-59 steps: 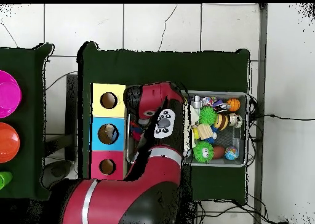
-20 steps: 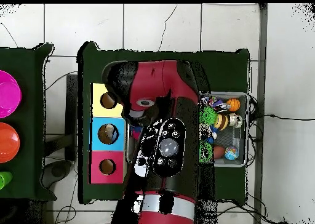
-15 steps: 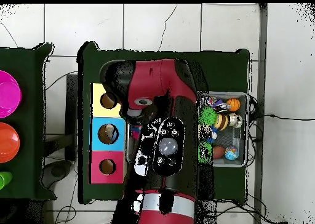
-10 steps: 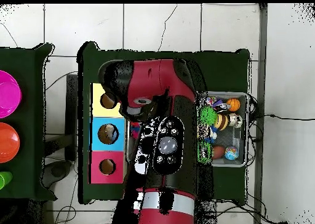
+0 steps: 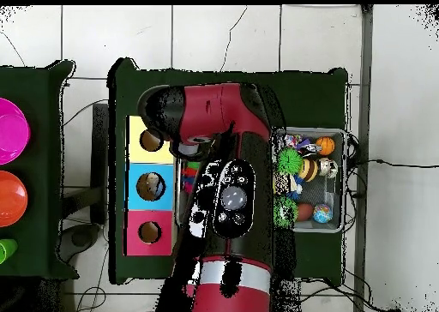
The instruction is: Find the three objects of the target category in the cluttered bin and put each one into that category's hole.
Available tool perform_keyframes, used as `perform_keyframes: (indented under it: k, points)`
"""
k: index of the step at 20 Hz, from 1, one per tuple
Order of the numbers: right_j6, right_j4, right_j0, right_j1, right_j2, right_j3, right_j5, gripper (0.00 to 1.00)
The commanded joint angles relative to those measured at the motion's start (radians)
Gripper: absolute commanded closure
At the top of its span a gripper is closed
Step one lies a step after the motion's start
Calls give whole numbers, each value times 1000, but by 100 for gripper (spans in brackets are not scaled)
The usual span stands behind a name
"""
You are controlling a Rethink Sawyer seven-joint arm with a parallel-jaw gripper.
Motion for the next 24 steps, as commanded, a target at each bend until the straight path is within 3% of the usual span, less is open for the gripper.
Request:
perform_keyframes:
  k: [1, 6, 11, 24]
  points:
    - [25, 8, 1, 42, 78, 36, 96, 100]
    - [67, 10, 19, 87, 72, -50, 187, 100]
    - [81, 9, 34, 98, 64, -89, 247, 100]
    - [158, 95, 64, 79, 74, -93, 287, 100]
